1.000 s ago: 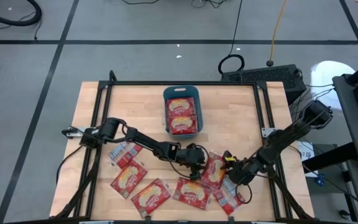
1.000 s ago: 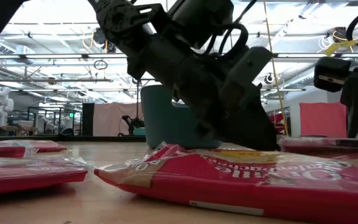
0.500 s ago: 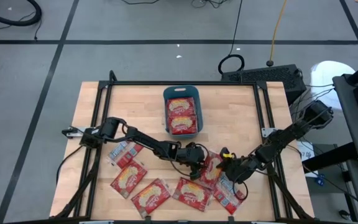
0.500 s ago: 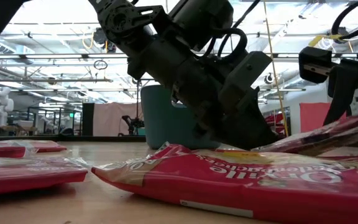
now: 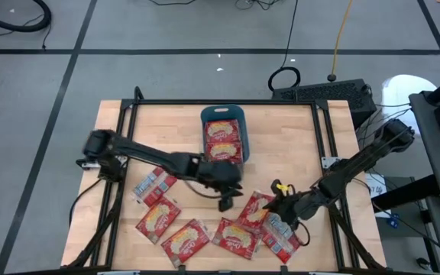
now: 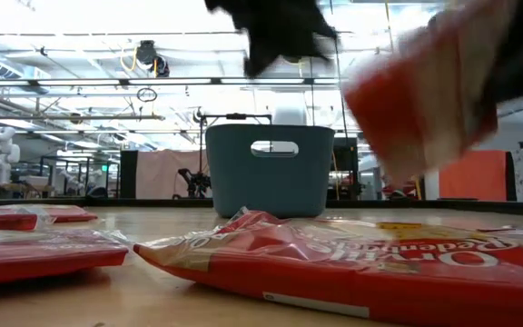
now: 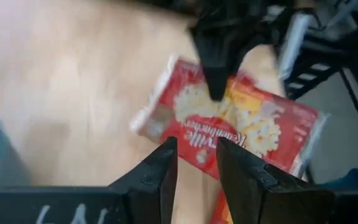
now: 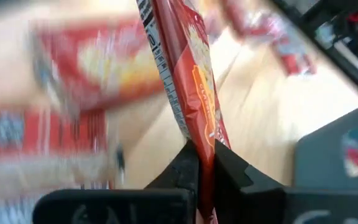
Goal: Sort popcorn bags into baskets
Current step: Put the red popcorn bag into the blue bin
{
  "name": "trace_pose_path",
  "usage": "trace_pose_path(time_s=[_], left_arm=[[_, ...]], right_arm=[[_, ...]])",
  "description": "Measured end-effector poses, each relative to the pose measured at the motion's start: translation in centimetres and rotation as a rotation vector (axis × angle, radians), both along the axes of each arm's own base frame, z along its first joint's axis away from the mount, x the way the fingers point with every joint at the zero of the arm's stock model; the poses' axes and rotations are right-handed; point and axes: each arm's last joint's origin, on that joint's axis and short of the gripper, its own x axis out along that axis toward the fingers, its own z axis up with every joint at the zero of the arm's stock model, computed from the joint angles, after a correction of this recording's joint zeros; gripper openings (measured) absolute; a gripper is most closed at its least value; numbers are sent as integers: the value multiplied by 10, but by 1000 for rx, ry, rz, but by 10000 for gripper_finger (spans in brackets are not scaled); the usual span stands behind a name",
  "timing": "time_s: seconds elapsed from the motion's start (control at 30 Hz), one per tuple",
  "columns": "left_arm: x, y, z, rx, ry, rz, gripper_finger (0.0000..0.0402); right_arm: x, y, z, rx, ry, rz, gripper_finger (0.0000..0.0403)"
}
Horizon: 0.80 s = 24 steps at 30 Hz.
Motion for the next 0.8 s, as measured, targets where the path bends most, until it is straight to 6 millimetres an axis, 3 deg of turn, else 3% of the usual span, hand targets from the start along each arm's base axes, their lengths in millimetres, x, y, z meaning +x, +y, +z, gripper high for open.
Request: trace_pose_path(time_s=[0.17, 0.37, 0.53, 0.67, 0.8], left_arm=[[-38, 2, 62, 124, -146, 61, 115], [-85, 21, 117, 262, -292, 369, 115], [-97, 46, 134, 182, -349, 511, 115], [-94, 67, 140, 74, -403, 527, 115], [-89, 82, 147, 74, -492, 499, 115]], right_arm=[[0, -6, 49, 150, -102, -61, 6], [-8, -26, 99, 370, -211, -172, 5], [-16, -48, 124, 575, -309, -291, 5], [-23, -67, 135, 707, -372, -388, 6], [-29, -81, 144, 773, -427, -401, 9]])
